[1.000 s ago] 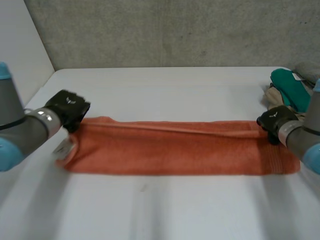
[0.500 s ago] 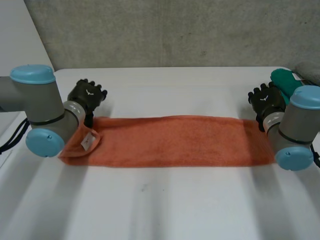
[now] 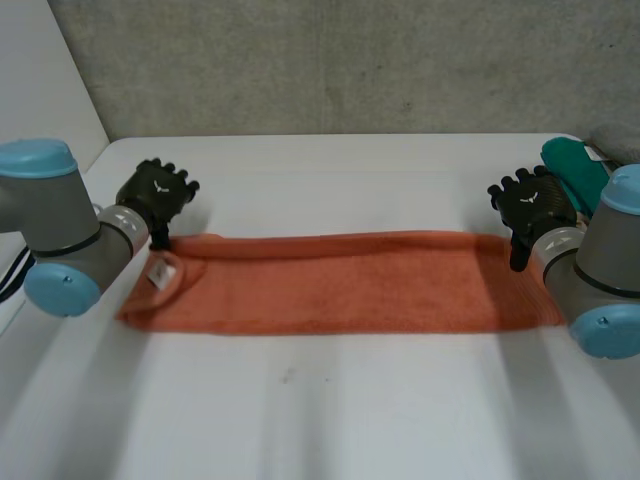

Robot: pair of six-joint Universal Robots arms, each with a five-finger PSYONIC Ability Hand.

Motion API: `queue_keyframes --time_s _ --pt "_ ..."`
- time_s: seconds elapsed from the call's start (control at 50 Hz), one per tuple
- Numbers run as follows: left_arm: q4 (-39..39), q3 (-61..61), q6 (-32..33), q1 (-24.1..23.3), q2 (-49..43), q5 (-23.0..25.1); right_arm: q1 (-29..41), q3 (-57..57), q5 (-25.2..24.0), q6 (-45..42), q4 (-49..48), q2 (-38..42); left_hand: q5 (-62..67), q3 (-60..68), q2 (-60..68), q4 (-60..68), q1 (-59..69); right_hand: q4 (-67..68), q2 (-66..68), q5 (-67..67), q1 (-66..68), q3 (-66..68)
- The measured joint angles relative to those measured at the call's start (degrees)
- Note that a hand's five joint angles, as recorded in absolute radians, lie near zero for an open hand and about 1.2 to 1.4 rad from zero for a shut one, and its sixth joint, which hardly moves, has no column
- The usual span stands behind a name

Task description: Fold the laundry.

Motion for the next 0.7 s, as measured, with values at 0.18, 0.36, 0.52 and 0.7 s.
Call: queue_keyframes --time_s 0.18,0.36,0.52,0.7 --pt "6.46 6.27 9.38 1.11 -4.23 7.38 0.55 0.53 0.2 -0.11 -0.03 -1.01 0.0 0.0 0.0 0.0 0.0 0.0 0.0 0.0 0.0 0.0" --pt "6.65 1.64 -0.54 0.53 0.69 8.77 0.13 1.46 -0.16 -0.4 -0.14 -1.59 0.0 0.0 0.0 0.0 0.0 0.0 0.0 0.0 0.0 0.0" --pt "-0.24 -1.84 -5.26 1.14 3.78 7.18 -0.25 1.66 -0.83 -0.51 -0.16 -1.49 0.0 0.0 0.0 0.0 0.0 0.0 0.0 0.01 0.0 0.0" --pt "-1.14 -0.88 -2.51 2.59 0.77 6.1 -0.19 1.73 -1.22 -0.59 -0.16 -1.03 0.0 0.0 0.0 0.0 0.0 0.0 0.0 0.01 0.0 0.0"
